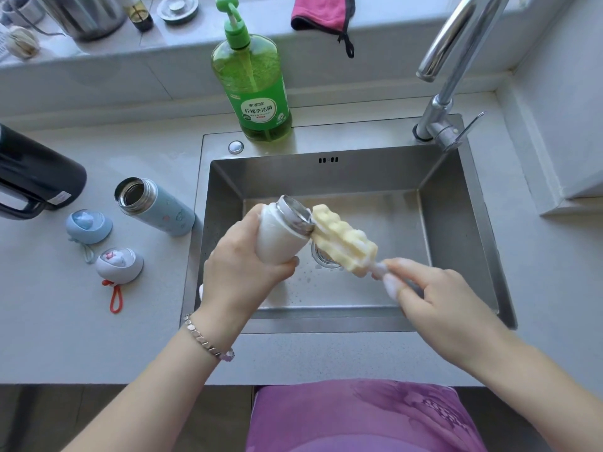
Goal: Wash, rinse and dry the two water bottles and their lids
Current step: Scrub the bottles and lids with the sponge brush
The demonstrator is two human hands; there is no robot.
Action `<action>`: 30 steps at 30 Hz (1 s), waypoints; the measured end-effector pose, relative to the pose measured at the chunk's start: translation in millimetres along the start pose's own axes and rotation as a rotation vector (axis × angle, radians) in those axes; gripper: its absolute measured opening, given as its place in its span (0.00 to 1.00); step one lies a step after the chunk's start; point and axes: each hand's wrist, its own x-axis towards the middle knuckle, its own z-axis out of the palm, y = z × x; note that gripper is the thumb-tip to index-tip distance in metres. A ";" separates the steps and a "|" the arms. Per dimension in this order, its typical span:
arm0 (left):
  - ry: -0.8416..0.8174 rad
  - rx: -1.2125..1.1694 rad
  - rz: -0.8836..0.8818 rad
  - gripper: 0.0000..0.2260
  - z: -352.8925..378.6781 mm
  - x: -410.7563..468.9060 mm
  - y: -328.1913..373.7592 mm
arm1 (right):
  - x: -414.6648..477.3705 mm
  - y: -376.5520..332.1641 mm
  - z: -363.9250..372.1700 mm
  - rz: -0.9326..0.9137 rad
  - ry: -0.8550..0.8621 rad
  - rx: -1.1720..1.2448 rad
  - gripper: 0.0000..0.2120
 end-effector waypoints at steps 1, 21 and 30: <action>-0.003 0.018 -0.007 0.30 1.1 -0.3 -0.2 | -2.2 -1.2 0.3 -0.015 -0.003 -0.027 0.08; -0.129 0.006 0.179 0.33 -1.6 -8.9 -18.3 | 18.5 -14.7 -41.8 -0.057 -0.078 -0.523 0.10; -0.166 0.299 0.564 0.31 5.6 -15.3 -20.5 | 27.2 -23.5 -36.6 -0.281 -0.091 -0.734 0.22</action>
